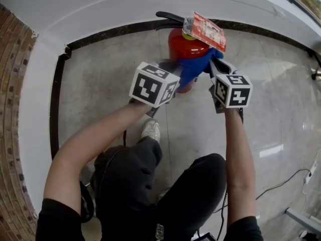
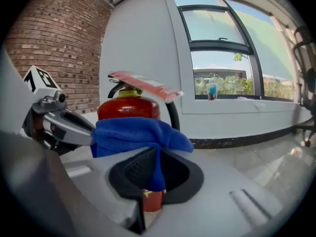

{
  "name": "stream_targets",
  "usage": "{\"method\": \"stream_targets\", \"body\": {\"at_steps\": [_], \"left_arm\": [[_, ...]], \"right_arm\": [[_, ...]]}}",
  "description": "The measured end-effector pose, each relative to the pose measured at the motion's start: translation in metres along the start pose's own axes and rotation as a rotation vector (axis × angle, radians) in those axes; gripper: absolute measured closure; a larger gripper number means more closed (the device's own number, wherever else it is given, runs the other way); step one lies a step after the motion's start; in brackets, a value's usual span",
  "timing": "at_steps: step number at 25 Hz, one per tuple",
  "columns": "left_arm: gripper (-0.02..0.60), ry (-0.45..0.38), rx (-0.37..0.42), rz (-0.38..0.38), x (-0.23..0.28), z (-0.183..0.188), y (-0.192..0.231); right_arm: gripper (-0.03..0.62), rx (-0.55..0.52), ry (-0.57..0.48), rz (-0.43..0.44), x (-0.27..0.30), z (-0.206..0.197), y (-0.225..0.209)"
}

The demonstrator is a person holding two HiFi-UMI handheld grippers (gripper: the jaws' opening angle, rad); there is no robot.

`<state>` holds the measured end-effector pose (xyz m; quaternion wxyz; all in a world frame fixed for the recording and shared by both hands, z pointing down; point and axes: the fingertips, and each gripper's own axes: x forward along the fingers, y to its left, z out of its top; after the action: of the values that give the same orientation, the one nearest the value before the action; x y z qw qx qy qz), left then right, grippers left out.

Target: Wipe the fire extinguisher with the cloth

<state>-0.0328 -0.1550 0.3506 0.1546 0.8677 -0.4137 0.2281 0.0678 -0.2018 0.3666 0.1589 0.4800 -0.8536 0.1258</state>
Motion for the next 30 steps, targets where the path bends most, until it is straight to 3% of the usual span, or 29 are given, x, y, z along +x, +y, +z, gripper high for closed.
{"method": "stream_targets", "body": {"at_steps": [9, 14, 22, 30], "left_arm": [[0.568, -0.07, -0.008, 0.129, -0.014, 0.01, 0.055], [0.568, -0.1, -0.12, 0.178, -0.004, 0.012, 0.088], [0.569, -0.078, -0.123, 0.17, 0.022, -0.007, 0.105], [0.569, 0.021, -0.133, 0.114, 0.034, -0.053, 0.085]], "right_arm": [[0.566, -0.067, 0.071, 0.133, -0.004, -0.028, 0.055], [0.566, -0.117, 0.063, 0.209, 0.0, -0.023, 0.093], [0.566, -0.135, 0.102, 0.246, 0.015, -0.035, 0.107], [0.566, -0.084, 0.129, 0.201, 0.011, -0.054, 0.073]]}}
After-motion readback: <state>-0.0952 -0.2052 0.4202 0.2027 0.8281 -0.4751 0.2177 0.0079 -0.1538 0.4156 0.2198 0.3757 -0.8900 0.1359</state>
